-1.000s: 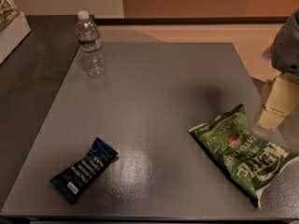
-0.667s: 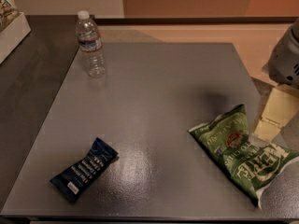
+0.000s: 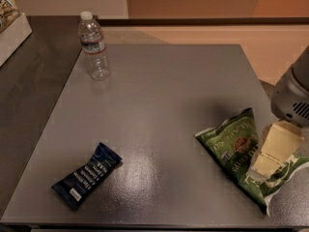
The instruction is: Move green jalapeno chip bag near water bottle
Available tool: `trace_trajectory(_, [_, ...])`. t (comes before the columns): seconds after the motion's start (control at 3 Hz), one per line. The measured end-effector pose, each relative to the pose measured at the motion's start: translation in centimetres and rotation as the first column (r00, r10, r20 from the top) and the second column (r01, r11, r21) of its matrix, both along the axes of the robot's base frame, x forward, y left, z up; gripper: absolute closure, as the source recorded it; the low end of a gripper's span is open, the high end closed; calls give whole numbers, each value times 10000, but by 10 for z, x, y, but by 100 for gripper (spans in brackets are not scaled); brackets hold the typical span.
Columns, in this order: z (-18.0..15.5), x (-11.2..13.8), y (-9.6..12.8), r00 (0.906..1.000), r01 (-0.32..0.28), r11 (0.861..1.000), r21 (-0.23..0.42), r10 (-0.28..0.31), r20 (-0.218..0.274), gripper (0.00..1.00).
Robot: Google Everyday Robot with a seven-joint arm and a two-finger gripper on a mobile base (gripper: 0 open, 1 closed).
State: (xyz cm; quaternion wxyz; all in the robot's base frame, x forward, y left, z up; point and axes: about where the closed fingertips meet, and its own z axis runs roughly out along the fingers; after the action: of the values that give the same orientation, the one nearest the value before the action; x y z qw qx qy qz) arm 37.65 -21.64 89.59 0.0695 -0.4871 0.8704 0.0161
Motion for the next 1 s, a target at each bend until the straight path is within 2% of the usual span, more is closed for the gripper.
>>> trace_trajectory(0.67, [-37,-15,-5,9988,495,9987,-102,-496,-57,0])
trace_trajectory(1.0, [-47,-18,-6,9978,645,9978,-179,-647,-110,17])
